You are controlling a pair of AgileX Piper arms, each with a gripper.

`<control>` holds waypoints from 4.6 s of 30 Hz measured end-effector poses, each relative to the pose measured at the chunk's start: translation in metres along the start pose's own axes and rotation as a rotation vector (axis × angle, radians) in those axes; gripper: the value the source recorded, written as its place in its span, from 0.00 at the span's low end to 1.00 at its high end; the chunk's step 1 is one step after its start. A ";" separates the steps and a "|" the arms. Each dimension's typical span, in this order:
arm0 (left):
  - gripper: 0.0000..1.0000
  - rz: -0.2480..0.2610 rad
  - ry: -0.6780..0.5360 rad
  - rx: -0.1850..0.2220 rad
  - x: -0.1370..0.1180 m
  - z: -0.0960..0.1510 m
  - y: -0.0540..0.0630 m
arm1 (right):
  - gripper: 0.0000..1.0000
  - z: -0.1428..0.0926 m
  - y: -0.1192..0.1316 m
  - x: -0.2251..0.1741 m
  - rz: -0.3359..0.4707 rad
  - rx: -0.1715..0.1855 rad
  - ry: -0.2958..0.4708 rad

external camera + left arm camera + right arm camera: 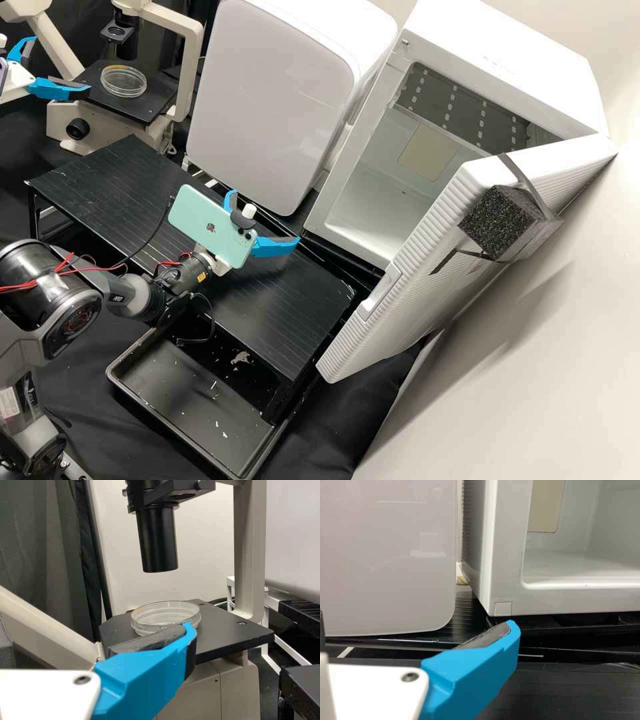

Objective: Close the incubator door

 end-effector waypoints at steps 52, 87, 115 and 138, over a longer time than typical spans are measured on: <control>1.00 0.000 0.000 0.000 0.000 0.000 0.000 | 1.00 0.085 0.063 -0.170 0.535 -0.235 -0.498; 1.00 0.000 0.000 0.000 0.000 0.000 0.000 | 1.00 0.106 0.097 -0.157 0.695 -0.027 -0.507; 1.00 0.000 0.000 0.000 0.000 0.000 0.000 | 1.00 0.094 0.106 -0.124 0.589 0.064 -0.279; 1.00 0.000 0.000 0.000 0.000 0.000 0.000 | 1.00 0.021 0.085 -0.134 0.389 0.210 0.095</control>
